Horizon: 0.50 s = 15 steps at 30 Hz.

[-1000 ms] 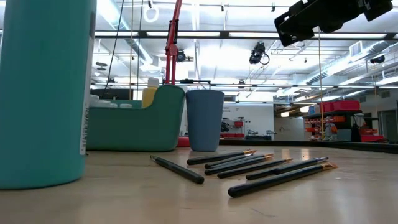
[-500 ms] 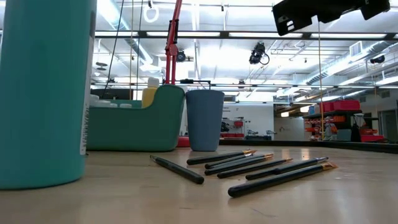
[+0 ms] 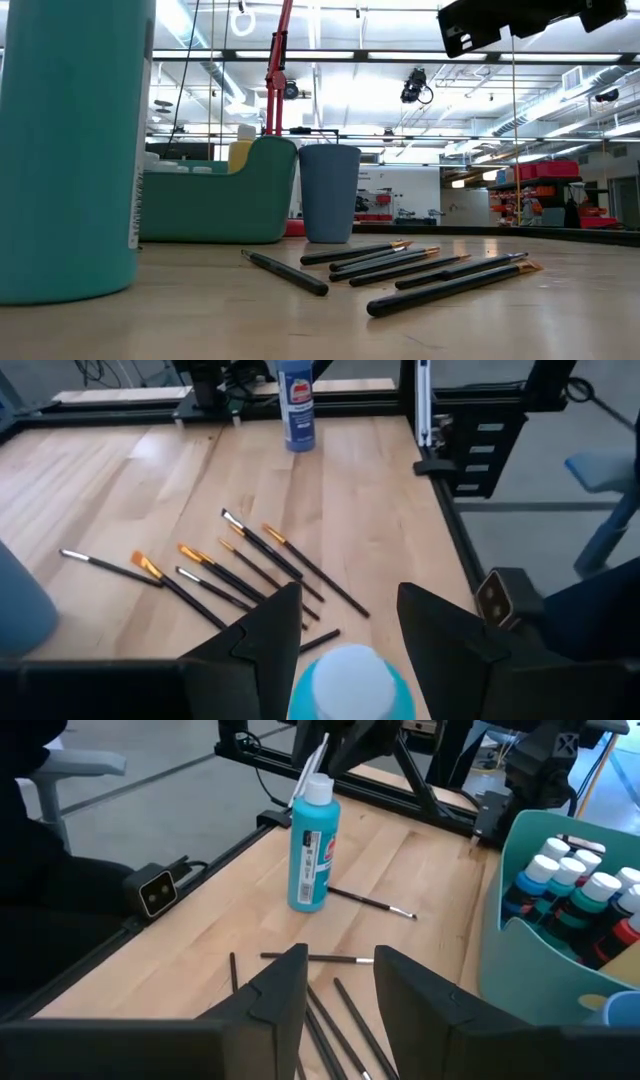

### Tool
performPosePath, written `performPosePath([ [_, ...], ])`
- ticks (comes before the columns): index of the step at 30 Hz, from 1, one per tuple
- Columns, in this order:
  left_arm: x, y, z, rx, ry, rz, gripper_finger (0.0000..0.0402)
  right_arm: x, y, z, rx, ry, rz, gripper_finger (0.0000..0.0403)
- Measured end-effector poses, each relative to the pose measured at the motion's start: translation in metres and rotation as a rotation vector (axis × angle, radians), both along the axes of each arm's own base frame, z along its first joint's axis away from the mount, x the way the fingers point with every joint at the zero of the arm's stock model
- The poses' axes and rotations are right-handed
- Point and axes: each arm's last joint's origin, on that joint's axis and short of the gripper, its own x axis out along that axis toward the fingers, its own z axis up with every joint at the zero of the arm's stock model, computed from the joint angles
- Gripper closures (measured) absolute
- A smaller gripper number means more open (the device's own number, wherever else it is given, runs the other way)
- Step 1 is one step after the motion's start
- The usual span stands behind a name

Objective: Pick & Place Paint Supplies
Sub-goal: Put the light blue paint bottle into the green bin

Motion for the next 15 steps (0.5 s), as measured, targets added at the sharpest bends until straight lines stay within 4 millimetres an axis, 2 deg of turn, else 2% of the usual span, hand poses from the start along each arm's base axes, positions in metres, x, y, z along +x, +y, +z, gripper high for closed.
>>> performPosePath([
  [15, -0.0037, 0.0020, -0.0083, -0.028, 0.039, 0.077, 0.0223, -0.0002, 0.0000, -0.0005, -0.002, 0.005, 0.001, 0.0276],
])
